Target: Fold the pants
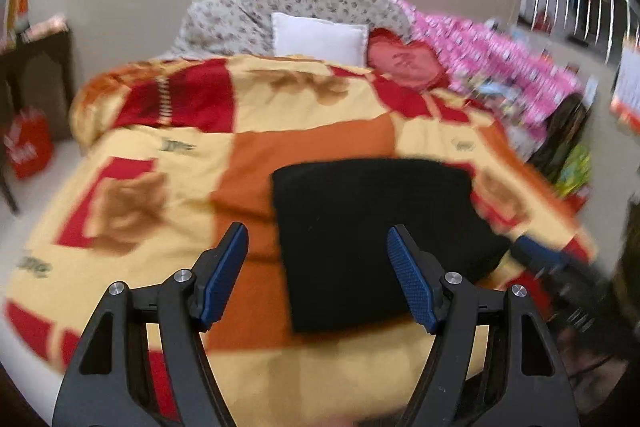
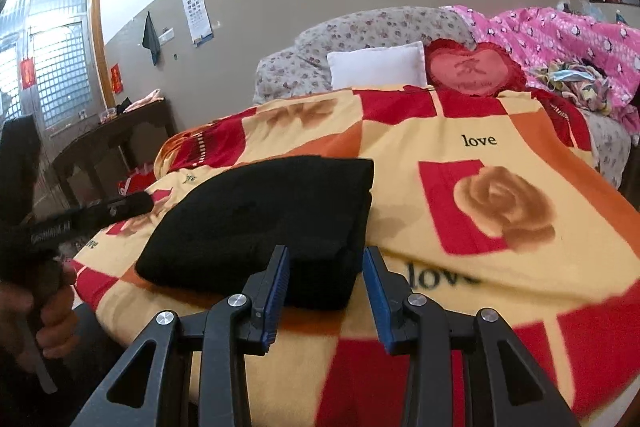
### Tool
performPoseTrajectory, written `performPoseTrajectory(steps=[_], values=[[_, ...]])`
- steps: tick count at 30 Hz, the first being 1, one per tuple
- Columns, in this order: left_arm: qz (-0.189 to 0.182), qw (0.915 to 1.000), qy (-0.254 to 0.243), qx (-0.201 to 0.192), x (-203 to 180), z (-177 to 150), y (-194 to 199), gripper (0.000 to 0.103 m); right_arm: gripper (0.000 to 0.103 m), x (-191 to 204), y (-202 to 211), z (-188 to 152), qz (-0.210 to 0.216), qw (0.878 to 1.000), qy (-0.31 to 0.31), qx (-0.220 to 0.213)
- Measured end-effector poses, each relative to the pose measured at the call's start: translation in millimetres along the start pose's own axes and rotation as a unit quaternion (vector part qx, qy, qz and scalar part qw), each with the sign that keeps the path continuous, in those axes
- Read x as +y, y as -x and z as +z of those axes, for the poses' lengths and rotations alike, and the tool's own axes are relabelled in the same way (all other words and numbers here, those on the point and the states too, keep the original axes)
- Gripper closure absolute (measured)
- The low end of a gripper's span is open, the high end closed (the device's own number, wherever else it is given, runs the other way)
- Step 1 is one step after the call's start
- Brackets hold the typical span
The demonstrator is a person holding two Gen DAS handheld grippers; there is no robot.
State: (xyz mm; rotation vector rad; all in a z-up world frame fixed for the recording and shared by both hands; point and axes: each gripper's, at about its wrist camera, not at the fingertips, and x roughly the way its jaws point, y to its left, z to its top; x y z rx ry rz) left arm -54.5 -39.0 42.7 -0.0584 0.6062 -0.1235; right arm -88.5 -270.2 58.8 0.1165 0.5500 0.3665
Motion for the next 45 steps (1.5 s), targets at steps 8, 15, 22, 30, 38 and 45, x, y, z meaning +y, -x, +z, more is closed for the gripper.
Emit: performPoseTrajectory(steps=[8,15,22,30,38,45], values=[[0.036,0.9945,0.018,0.097,-15.5,-14.8,-7.5,0.021,0.066,7.4,8.8,-8.5,0.004,1.000,0.001,0.007],[0.023,0.9936,0.017,0.110,-26.6,-19.2,-5.4,0.021,0.066,15.8,2.8,-12.1,0.007,1.000,0.019,0.017],[0.008,0.9941,0.013,0.108,-32.6,-18.5,-1.7,0.021,0.066,21.1,1.3,-14.2,0.010,0.999,0.030,0.018],[-0.008,0.9932,0.017,0.115,-32.6,-20.1,-5.2,0.021,0.066,21.0,0.3,-14.0,0.010,0.999,0.028,0.016],[-0.017,0.9931,0.019,0.115,-32.6,-21.4,-5.2,0.021,0.066,21.4,0.3,-14.2,0.010,0.999,0.028,0.016],[-0.011,0.9965,0.005,0.083,-35.6,-22.9,2.7,0.021,0.066,21.2,0.2,-14.0,0.010,0.999,0.028,0.017]])
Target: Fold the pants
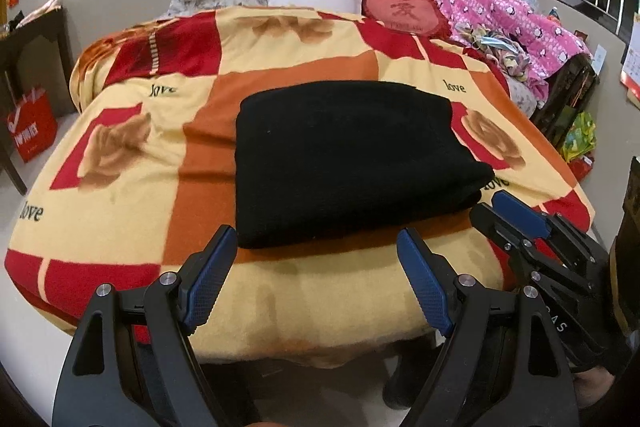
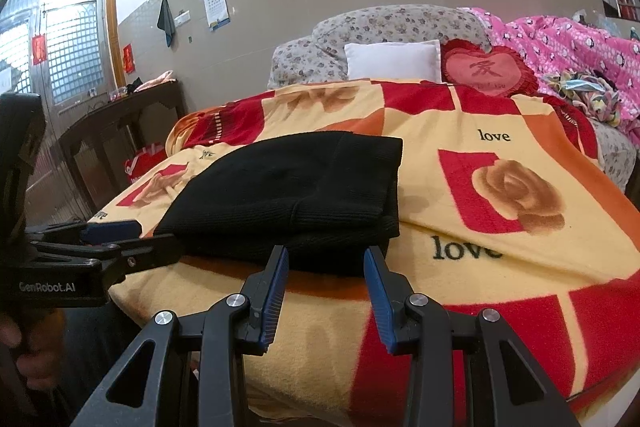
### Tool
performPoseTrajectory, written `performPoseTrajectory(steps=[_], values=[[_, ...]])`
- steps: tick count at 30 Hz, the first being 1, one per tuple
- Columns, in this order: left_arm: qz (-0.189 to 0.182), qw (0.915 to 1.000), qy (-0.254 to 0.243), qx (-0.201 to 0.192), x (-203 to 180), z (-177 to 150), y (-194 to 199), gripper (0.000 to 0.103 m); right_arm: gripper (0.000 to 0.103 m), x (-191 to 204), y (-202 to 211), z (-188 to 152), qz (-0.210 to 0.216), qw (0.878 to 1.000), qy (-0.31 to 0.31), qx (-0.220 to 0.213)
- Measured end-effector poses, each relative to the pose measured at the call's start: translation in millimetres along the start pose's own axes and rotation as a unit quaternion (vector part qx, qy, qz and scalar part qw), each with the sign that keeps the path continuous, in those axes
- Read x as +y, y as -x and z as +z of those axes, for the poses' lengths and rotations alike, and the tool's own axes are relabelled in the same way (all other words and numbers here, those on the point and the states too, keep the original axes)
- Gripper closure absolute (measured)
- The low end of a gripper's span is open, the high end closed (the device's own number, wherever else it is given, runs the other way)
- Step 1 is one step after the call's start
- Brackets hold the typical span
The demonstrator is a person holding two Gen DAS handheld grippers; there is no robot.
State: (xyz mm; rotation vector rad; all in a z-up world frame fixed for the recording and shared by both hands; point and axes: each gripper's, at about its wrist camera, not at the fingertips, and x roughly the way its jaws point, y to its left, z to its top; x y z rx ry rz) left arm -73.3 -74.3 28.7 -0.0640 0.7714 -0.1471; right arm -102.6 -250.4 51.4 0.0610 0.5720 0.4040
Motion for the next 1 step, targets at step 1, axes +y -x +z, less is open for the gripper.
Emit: performPoseTrajectory(steps=[1], values=[[0.000,1.0000,-0.003,0.001,-0.8,0.3,-0.6,0.021,0.066,-0.1,-0.3,-0.2,0.000,1.000,0.001,0.001]])
